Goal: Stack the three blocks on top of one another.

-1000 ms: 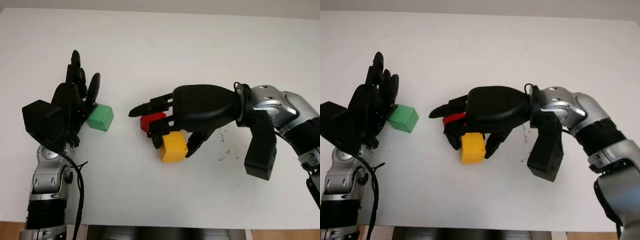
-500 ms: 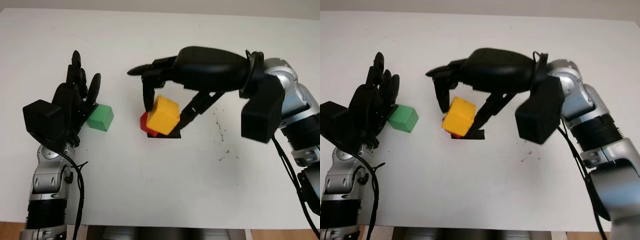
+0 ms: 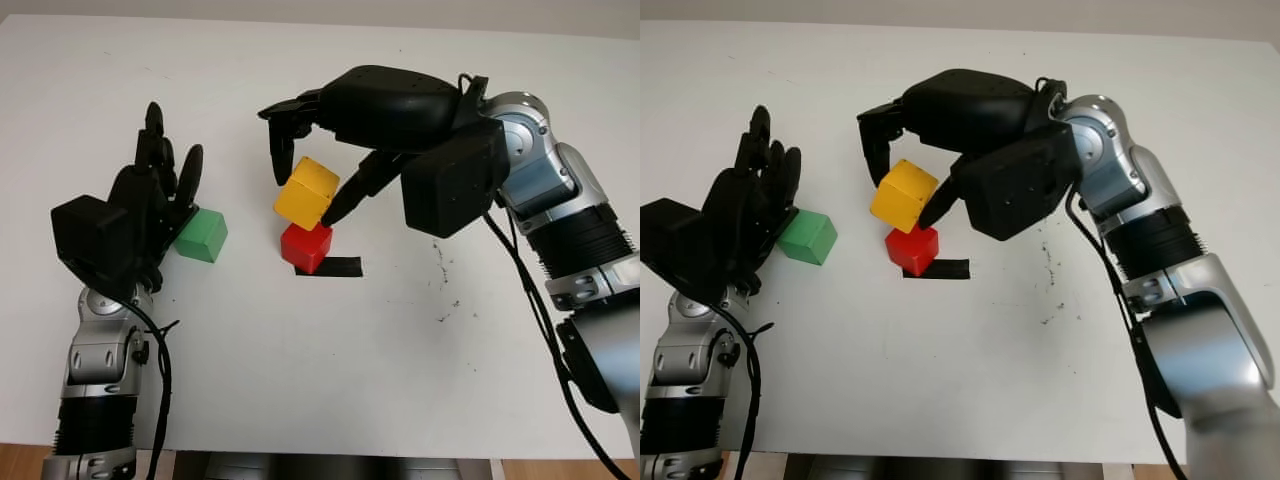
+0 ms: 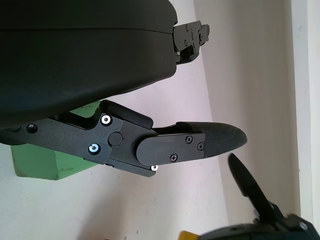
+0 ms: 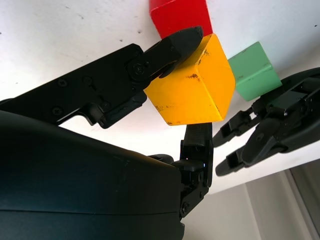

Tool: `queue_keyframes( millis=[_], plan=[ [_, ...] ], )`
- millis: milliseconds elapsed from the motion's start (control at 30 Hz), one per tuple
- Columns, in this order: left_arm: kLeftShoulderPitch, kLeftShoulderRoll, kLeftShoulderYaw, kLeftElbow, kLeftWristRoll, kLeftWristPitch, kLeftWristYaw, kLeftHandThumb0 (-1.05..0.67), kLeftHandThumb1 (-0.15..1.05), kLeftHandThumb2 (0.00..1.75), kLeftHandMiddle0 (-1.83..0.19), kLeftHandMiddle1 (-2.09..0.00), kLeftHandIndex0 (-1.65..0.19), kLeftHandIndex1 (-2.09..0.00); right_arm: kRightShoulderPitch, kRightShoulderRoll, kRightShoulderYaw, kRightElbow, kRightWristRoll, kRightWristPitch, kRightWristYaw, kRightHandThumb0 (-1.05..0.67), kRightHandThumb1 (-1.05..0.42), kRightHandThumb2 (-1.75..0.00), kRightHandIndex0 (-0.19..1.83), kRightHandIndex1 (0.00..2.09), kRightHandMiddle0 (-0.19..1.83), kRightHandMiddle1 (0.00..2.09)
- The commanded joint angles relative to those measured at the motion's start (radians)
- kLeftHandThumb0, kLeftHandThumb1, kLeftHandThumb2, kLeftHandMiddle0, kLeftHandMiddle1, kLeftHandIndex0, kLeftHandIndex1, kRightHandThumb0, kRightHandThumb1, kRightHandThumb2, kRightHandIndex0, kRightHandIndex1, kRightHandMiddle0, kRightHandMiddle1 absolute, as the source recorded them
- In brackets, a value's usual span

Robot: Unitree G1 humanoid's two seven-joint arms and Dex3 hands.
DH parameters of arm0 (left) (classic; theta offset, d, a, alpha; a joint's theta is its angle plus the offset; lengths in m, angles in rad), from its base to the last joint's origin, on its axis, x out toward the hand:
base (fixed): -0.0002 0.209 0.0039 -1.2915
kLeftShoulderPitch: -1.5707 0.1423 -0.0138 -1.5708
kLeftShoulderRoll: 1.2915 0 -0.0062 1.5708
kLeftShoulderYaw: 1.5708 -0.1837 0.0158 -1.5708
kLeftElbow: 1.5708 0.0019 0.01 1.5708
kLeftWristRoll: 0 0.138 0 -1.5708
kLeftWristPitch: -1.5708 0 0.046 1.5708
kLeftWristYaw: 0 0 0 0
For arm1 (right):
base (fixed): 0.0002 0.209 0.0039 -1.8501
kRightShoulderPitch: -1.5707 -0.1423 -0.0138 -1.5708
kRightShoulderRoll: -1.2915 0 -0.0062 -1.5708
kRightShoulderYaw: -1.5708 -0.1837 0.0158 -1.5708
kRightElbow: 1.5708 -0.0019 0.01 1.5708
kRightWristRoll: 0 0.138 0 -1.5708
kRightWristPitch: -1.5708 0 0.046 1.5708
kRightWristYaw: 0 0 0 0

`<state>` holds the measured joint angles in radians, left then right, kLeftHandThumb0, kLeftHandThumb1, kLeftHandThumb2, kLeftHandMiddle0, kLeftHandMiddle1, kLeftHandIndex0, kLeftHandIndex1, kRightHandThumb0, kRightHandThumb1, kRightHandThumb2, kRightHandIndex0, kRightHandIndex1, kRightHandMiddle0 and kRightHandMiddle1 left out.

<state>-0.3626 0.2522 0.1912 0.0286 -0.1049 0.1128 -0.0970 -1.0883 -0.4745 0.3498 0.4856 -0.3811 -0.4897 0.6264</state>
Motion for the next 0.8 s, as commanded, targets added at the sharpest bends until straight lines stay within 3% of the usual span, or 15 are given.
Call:
queue_keyframes(
  millis=[0,767],
  plan=[
    [-0.01,-0.003,0.0,-0.004,-0.005,-0.007,0.0,-0.71,1.05,0.48,0.19,0.0,0.19,0.0,-0.009,0.009,0.004,-0.012,-0.016,0.008,-0.011,-0.37,-0.98,-0.05,0.31,0.07,0.39,1.51],
    [0.001,-0.013,-0.007,-0.008,0.007,-0.014,0.009,-0.73,1.05,0.48,0.19,0.0,0.19,-0.01,-0.021,-0.002,0.076,-0.032,-0.177,0.012,0.036,-0.41,-0.95,-0.05,0.32,0.06,0.43,1.6]
  ],
)
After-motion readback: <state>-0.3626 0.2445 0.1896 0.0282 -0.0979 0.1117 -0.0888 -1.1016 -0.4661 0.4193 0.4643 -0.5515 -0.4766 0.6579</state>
